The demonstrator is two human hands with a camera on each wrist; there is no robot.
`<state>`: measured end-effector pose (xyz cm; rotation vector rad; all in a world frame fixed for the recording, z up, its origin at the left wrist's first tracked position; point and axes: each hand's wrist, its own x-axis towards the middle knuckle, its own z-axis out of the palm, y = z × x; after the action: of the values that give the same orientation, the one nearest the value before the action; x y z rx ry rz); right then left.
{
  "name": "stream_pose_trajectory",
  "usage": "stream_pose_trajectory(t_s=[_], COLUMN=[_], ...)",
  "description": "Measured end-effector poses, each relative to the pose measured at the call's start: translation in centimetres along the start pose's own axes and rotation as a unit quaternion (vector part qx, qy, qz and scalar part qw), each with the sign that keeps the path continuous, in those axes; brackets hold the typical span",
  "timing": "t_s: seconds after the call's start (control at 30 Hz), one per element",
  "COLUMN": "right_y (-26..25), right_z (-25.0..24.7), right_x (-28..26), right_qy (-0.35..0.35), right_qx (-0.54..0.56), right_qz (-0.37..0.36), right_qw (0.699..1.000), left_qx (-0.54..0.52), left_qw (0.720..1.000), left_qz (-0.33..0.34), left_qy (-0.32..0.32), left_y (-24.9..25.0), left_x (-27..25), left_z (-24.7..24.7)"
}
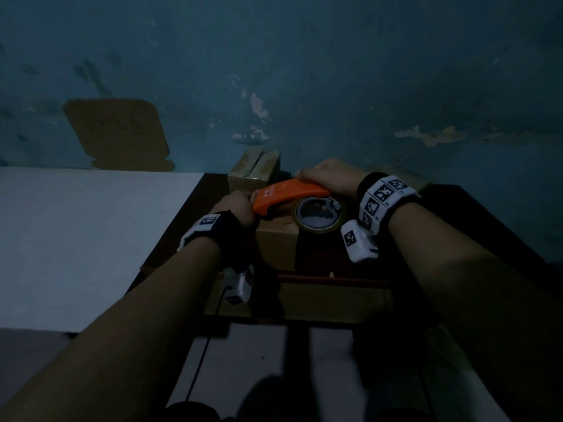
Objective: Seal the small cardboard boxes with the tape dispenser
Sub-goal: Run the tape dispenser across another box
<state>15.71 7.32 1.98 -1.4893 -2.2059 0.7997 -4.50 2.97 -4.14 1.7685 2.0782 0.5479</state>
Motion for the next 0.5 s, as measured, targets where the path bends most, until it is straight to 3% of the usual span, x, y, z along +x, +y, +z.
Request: stream_pose_trajectory(t_s=[0.13, 0.23, 0.5], right_y=[0.0, 0.7, 2.9], right_z=[-0.4, -0.5, -0.4], right_x=[-0.4, -0.4, -0.7], right_qy=[0.003, -0.002, -0.026], right_qx=[-0.010, -0.012, 0.014], right_qz=[-0.012, -0.017, -0.025], right_qw=[1.000, 1.000, 0.999], left_qx=[0.063, 0.048, 0.007], left_qw=[0.997, 0.998, 1.000], left_qz=[-0.013, 0.011, -0.015], left_qy=[-0.037, -0.029, -0.004], left_y=[0.5, 0.5, 0.3], left_x=[-0.4, -0.6, 0.2], left_z=[-0.2, -0.3, 0.5])
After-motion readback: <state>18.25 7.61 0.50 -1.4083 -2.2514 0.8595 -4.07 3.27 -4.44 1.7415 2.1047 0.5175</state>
